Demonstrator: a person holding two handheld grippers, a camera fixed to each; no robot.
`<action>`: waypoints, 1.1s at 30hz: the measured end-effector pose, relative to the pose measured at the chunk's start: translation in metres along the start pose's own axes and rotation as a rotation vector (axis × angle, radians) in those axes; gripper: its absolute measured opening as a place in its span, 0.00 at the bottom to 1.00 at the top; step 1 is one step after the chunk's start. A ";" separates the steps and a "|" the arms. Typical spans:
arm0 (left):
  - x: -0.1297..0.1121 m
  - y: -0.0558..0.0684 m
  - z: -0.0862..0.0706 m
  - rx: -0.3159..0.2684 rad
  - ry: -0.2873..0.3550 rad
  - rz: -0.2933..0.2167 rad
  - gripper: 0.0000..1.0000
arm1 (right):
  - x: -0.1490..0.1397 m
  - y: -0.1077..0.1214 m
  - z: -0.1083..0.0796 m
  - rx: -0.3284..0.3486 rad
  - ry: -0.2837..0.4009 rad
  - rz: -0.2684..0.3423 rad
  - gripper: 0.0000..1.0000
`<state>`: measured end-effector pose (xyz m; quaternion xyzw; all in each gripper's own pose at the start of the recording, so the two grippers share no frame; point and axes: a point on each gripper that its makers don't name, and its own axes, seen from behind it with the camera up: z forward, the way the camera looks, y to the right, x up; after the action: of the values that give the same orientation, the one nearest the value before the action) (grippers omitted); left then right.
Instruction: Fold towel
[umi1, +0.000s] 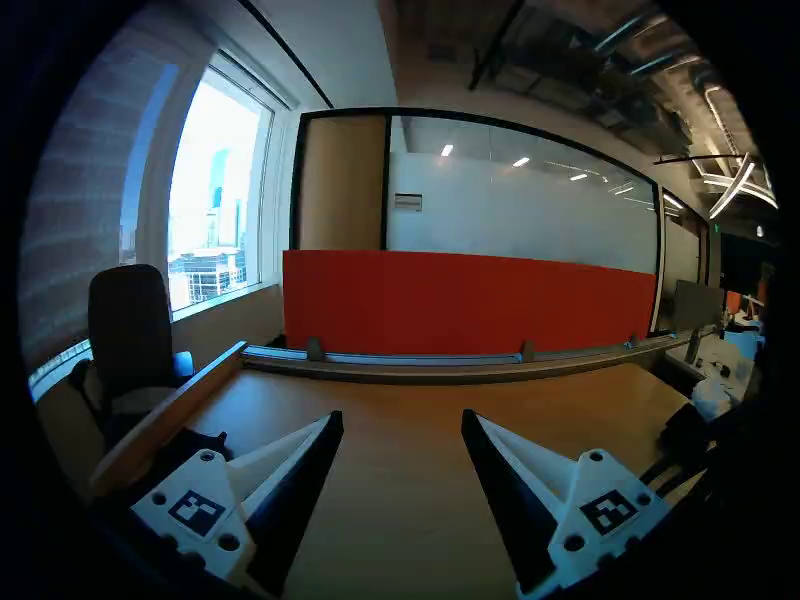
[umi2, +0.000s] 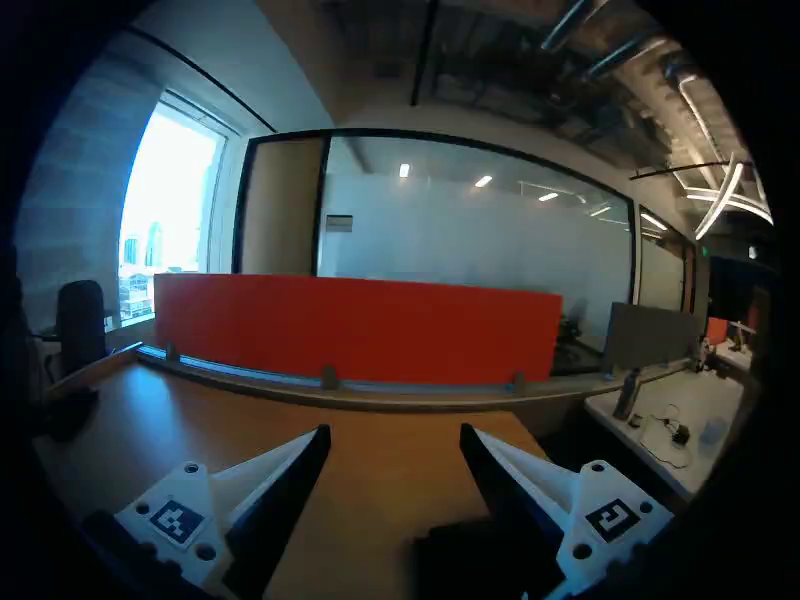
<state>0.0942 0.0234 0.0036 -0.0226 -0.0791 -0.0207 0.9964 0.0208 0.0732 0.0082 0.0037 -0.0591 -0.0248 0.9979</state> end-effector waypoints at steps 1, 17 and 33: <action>0.001 -0.001 0.000 0.000 0.003 -0.001 0.88 | 0.001 -0.005 0.000 0.003 0.002 0.001 1.00; 0.006 -0.007 -0.003 -0.003 0.039 -0.007 0.87 | 0.014 -0.079 0.006 0.043 0.037 0.056 1.00; 0.007 -0.020 -0.008 0.026 0.072 0.029 0.87 | 0.017 -0.101 0.004 0.047 0.020 0.075 1.00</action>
<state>0.1016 0.0032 -0.0022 -0.0102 -0.0429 -0.0061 0.9990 0.0327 -0.0287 0.0137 0.0252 -0.0496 0.0139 0.9984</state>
